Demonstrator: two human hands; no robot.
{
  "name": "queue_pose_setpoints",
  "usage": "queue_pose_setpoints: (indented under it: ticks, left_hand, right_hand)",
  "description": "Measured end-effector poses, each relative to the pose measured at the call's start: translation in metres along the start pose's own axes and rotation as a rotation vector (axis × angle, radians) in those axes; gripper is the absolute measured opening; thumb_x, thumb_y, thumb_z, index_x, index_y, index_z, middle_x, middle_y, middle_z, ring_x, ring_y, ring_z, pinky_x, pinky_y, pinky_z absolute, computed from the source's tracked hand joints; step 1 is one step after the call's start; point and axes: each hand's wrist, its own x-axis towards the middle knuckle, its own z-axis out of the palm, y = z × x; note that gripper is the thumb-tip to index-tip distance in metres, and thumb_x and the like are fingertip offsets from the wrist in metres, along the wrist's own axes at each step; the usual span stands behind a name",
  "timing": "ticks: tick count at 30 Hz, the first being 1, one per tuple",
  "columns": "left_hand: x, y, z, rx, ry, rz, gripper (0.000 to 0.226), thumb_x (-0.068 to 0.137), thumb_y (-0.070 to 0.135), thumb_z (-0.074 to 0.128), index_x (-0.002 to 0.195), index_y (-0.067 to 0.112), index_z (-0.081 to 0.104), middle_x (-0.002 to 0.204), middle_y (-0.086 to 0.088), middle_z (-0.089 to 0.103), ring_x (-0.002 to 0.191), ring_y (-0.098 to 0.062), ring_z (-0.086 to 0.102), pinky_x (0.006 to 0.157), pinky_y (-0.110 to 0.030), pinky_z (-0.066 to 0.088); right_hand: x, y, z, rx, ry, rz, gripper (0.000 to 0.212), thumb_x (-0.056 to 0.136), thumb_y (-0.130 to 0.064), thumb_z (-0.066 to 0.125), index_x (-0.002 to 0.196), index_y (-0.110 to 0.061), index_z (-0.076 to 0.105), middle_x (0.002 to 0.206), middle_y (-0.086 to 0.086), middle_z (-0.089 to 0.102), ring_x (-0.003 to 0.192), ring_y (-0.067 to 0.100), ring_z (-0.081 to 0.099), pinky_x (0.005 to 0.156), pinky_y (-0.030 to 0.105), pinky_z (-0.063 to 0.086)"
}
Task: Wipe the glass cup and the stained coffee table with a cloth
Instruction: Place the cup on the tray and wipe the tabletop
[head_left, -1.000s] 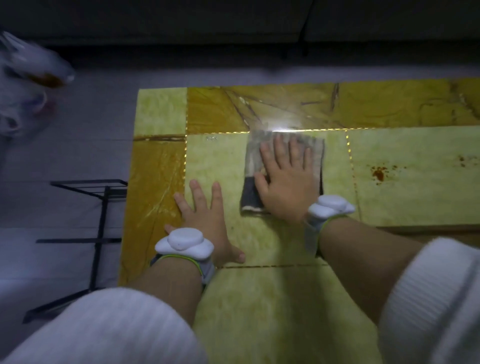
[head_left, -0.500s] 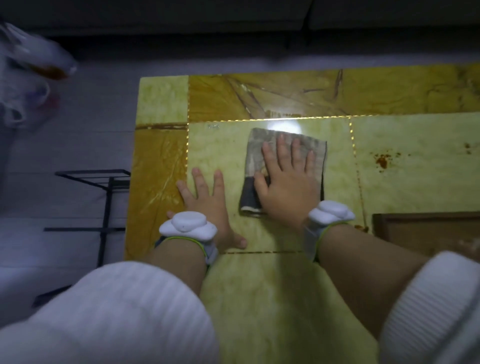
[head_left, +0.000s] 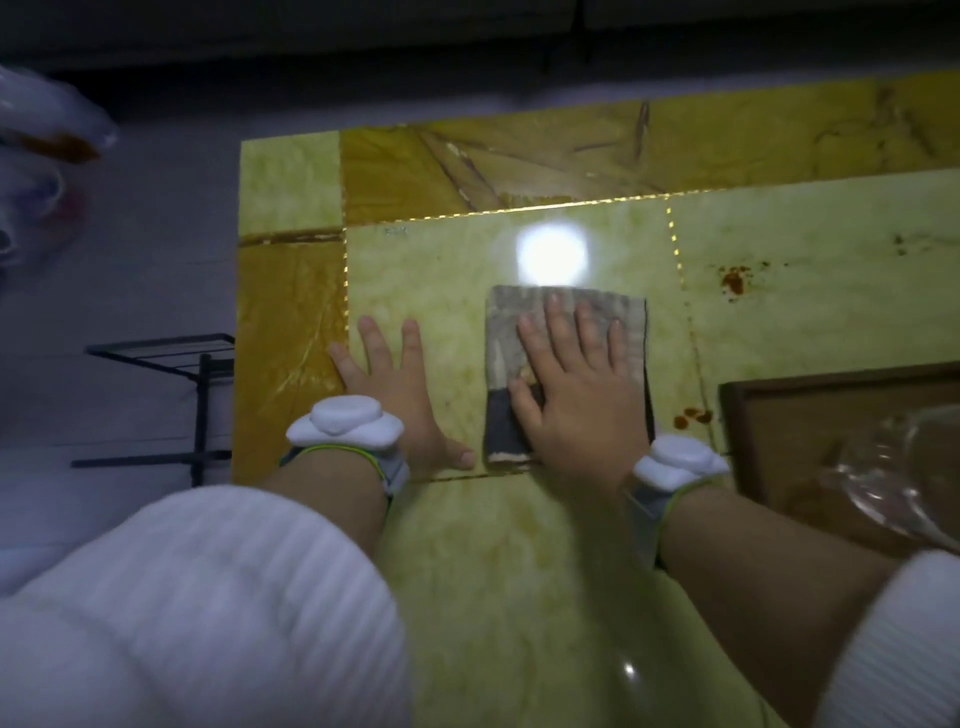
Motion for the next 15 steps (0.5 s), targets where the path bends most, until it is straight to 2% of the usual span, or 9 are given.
queue_pose_setpoints:
  ticks: [6, 12, 15]
  left_hand:
    - [-0.005, -0.004, -0.001, 0.001, 0.018, 0.004, 0.155, 0.048, 0.067, 0.084, 0.150, 0.027, -0.026, 0.158, -0.009, -0.030, 0.144, -0.048, -0.018, 0.115, -0.062, 0.014]
    - [-0.012, 0.005, -0.003, 0.028, 0.038, -0.005, 0.153, 0.049, 0.064, 0.086, 0.151, 0.026, -0.022, 0.159, -0.013, -0.026, 0.144, -0.049, -0.014, 0.116, -0.062, 0.012]
    - [-0.026, 0.016, -0.008, 0.062, 0.030, 0.039, 0.141, 0.061, 0.058, 0.084, 0.152, 0.027, -0.020, 0.158, -0.014, -0.027, 0.145, -0.048, -0.012, 0.116, -0.058, 0.016]
  right_hand:
    - [-0.002, 0.033, -0.006, -0.027, -0.072, -0.285, 0.065, 0.096, -0.054, 0.035, 0.156, -0.029, 0.027, 0.165, 0.002, 0.013, 0.153, 0.028, 0.011, 0.121, 0.052, 0.009]
    - [-0.025, 0.015, -0.001, 0.004, -0.018, 0.021, 0.066, 0.096, -0.054, 0.034, 0.157, -0.030, 0.022, 0.166, 0.002, 0.010, 0.153, 0.028, 0.009, 0.122, 0.051, 0.007]
    - [-0.061, 0.017, -0.001, 0.021, -0.033, 0.025, 0.067, 0.097, -0.053, 0.035, 0.157, -0.028, 0.022, 0.166, 0.004, 0.009, 0.153, 0.029, 0.007, 0.121, 0.053, 0.008]
